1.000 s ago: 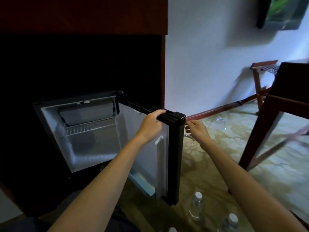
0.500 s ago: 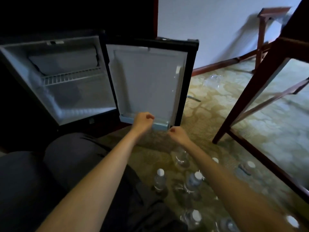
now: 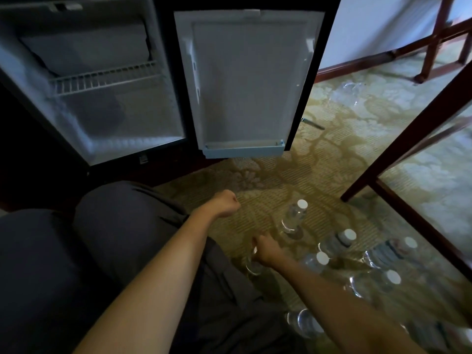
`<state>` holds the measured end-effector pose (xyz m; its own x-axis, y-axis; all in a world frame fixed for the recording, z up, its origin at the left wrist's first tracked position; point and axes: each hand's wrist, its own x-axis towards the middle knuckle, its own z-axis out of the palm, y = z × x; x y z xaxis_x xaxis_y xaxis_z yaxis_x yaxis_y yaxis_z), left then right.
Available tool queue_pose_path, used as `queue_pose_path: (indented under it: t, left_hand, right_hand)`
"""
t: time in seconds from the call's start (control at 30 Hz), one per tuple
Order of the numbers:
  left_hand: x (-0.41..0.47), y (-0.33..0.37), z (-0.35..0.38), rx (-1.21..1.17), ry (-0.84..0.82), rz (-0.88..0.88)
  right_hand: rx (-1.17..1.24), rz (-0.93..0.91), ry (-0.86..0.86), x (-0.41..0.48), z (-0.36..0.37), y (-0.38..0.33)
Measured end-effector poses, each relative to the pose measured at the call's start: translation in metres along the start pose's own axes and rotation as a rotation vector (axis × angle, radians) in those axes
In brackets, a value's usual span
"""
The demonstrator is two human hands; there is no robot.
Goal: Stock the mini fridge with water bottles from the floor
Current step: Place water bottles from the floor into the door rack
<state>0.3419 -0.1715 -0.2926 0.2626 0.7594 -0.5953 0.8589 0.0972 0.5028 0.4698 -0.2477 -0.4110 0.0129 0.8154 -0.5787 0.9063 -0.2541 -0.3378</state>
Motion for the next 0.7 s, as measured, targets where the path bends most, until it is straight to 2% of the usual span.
queue_pose_path:
  t: [0.1,0.2,0.33,0.47,0.6,0.7]
  left_hand:
    - [0.007,0.003,0.002,0.033,-0.041,0.017]
    - [0.012,0.010,0.001,0.009,-0.001,0.004]
    - [0.011,0.024,-0.004,-0.091,0.096,0.004]
    - [0.010,0.030,-0.014,-0.155,0.068,0.040]
    - [0.006,0.026,-0.041,-0.109,-0.060,0.174]
    - [0.009,0.023,-0.062,-0.105,-0.057,0.288]
  right_hand:
    - [0.034,-0.008,0.051,0.004,-0.005,0.001]
    - [0.113,-0.009,0.143,0.007,-0.024,0.001]
    - [0.238,-0.057,0.241,0.004,-0.069,-0.010]
    - [0.308,-0.097,0.396,-0.002,-0.116,-0.027]
    - [0.309,-0.149,0.477,-0.006,-0.157,-0.045]
    - [0.296,-0.232,0.467,-0.010,-0.186,-0.069]
